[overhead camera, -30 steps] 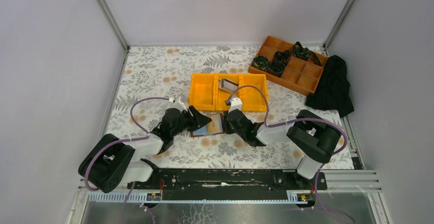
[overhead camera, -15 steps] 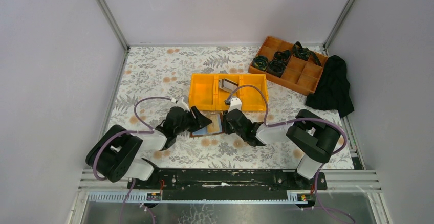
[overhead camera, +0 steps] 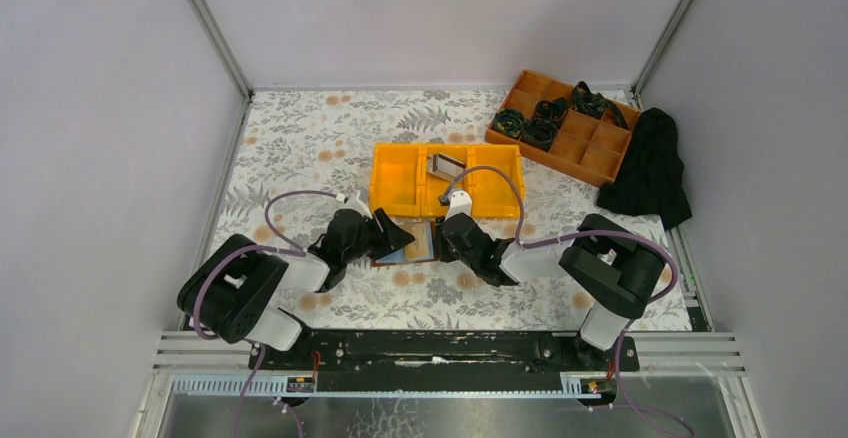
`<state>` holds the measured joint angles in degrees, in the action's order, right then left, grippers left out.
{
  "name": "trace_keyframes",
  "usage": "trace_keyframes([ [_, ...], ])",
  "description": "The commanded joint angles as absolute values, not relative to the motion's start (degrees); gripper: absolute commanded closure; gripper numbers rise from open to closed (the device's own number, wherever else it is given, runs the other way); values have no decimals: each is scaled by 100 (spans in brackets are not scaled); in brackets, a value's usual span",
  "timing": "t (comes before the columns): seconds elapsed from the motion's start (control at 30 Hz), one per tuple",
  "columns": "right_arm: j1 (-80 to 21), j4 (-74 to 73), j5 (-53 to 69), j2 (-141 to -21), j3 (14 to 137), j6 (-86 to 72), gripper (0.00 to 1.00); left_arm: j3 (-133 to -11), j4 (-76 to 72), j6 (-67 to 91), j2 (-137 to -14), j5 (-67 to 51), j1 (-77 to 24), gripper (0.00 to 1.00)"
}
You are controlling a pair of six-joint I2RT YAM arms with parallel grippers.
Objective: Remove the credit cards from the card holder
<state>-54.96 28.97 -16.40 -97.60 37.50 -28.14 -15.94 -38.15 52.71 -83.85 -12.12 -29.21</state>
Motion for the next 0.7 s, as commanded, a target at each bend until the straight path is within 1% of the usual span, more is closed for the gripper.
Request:
trace_keyframes([
  [0.0,-5479,2892,-1580,-9829,3939,-2829,78,-1570,-4169,5376,-8592,-1332,-2949,46],
  [0.23,-5476,2900,-1481,-9977,3978,-2865,78,-1474,-5048,5857,-8852,-1838,-2970,47],
  [0.67,-5478,2874,-1337,-10181,4078,-2923,78,-1370,-5563,6203,-8718,-2093,-3024,47],
])
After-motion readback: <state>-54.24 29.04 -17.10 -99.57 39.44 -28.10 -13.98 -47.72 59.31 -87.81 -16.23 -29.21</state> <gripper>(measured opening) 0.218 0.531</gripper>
